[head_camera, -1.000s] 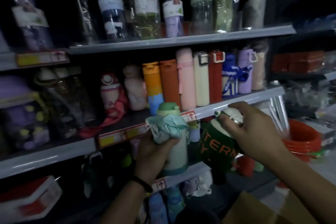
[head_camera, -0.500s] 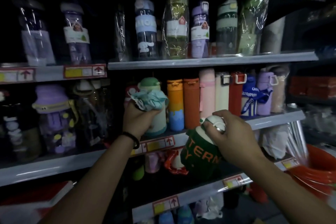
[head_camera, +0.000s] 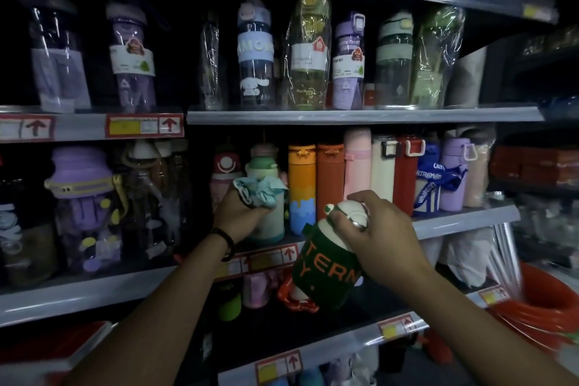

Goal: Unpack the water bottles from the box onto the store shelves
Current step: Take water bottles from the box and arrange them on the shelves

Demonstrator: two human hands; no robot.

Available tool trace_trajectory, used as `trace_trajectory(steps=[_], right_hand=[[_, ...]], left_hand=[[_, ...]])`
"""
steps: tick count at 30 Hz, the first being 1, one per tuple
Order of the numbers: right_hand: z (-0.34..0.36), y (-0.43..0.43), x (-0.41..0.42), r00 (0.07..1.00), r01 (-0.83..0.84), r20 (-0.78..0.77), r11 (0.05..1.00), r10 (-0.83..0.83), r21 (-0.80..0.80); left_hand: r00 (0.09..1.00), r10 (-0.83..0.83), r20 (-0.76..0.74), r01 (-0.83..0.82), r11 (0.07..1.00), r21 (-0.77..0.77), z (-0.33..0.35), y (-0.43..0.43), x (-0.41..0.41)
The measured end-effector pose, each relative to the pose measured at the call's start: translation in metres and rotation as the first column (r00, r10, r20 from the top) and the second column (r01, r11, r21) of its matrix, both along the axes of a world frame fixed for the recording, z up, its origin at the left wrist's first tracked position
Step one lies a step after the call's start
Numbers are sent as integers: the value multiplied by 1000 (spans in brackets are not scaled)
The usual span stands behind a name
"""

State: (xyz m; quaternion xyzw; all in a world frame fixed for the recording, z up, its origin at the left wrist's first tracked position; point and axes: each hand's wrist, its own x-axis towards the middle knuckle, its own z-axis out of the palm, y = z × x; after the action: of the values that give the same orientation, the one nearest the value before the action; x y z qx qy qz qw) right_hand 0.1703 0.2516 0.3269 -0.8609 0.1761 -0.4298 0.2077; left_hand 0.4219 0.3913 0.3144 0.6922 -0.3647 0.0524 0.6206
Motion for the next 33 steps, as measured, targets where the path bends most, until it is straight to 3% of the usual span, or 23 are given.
trace_trajectory(steps=[4,9,12,14,16,18,19,21,23,25,29,33], right_hand=[[1,2,9,1000,-2,-10,1000,2,10],[7,10,19,999,-32,-17,999,32,29],[12,19,27,998,-54,-7,998,54,37],[15,28,33,997,-76,-6,996,77,34],[19,38,40,996,-92,-8,995,92,28],[25,51,46,995,-99,-19,995,99,-2],[28,57,50,995,-97,-23,995,96,-19],[34,68,58,996,-81,-27,996,80,-30],[39,81,67,998,-66,-13,998,66,7],[45,94,75,999,-41,-11,999,41,30],[60,111,90,992,-50,-117,999,48,-15],[68,106,95,927,-282,-257,959,274,8]], left_hand=[[996,-82,-19,81,997,-16,-5,3,-2],[996,-83,-17,84,990,116,-14,18,-8],[959,260,113,-255,965,-53,-30,38,-42],[910,353,217,-327,933,-149,-43,52,-71],[947,186,263,-169,982,-86,-47,63,-100],[985,-39,171,44,999,-24,-45,69,-122],[991,-70,116,77,996,-52,-46,70,-127],[987,86,132,-76,994,-80,-50,67,-134],[916,347,200,-349,937,-26,-52,62,-135],[845,486,224,-508,860,50,-51,55,-135],[840,511,182,-520,854,3,-47,52,-119],[899,415,138,-400,908,-125,-48,69,-85]])
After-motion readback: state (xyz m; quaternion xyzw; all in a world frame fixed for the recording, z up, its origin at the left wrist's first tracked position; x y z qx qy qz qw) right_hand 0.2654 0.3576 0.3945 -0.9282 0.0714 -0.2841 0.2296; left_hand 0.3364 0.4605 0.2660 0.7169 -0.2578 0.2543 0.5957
